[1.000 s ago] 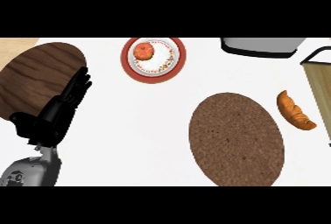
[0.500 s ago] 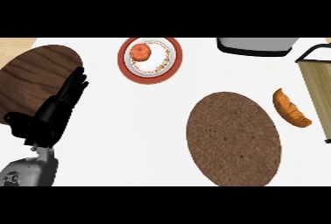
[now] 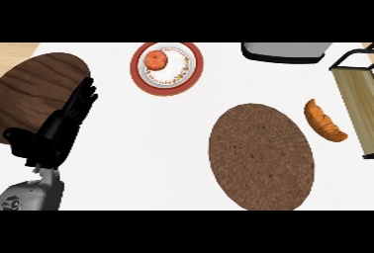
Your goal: Pick the eggplant from the placemat and place it in the tiered shelf
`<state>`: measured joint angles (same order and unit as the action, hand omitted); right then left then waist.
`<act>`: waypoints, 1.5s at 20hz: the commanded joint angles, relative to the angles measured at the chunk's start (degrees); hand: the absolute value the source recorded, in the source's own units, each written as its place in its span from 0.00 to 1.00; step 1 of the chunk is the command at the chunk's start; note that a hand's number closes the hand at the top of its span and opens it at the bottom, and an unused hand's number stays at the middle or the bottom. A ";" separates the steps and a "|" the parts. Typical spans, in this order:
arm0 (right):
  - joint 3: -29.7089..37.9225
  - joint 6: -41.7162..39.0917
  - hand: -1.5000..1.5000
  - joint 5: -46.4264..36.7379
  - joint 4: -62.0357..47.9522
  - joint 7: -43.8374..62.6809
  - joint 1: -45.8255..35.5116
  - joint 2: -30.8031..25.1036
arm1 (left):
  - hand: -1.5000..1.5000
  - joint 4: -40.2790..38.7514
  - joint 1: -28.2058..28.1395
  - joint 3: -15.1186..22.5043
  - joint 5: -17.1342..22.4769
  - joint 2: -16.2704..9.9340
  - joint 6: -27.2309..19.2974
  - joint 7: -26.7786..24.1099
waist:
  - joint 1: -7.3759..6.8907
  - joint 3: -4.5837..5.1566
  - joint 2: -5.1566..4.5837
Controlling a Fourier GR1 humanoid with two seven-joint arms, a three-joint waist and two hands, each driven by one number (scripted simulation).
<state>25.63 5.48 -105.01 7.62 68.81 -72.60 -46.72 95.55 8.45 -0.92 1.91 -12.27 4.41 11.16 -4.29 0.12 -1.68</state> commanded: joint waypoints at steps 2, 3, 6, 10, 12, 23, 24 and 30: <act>2.28 -20.62 0.00 1.53 -7.32 9.24 -0.92 -0.72 | 0.50 -0.90 -0.60 0.11 -0.41 0.87 -0.84 -0.20 | 0.92 0.16 0.52; 2.85 -22.49 0.00 2.37 -7.27 9.35 -4.64 1.41 | 0.50 -1.79 -0.65 -0.54 -0.28 -0.23 0.17 -1.27 | 0.55 0.16 0.78; 1.55 -15.86 0.00 0.48 -2.44 16.29 -2.12 -1.01 | 0.50 -0.26 -0.22 0.17 -0.06 0.94 -0.48 -0.47 | 0.19 0.03 0.12; -0.82 -15.42 0.00 -2.67 2.07 16.37 -5.69 -0.93 | 0.50 -0.43 -0.20 -1.13 0.44 -0.15 0.08 -0.75 | 0.15 0.02 0.40; -1.65 -12.11 0.00 -4.26 4.98 16.40 -6.05 -1.20 | 0.50 0.08 -1.44 0.71 -1.14 0.64 -0.18 -1.76 | -0.32 -0.03 0.19; -3.94 -5.28 0.00 -14.86 23.05 16.44 -13.45 -3.06 | 0.50 -0.11 -0.50 0.24 -0.22 0.52 0.29 -0.62 | -0.90 0.04 0.30; -3.72 -3.99 0.00 -15.94 25.46 16.44 -13.95 -2.82 | 0.50 -0.63 -0.05 0.38 -0.38 0.46 0.45 -0.77 | -0.96 0.05 0.02; -1.34 -5.71 0.00 -22.50 39.59 16.43 -18.25 0.74 | 0.50 -0.84 -0.39 0.06 -0.46 0.22 0.35 -0.34 | -0.42 0.06 0.91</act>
<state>23.59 -1.53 -123.88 39.94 71.80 -88.33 -48.54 94.71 8.23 -0.99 1.77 -12.16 5.02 10.56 -4.84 0.20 -1.10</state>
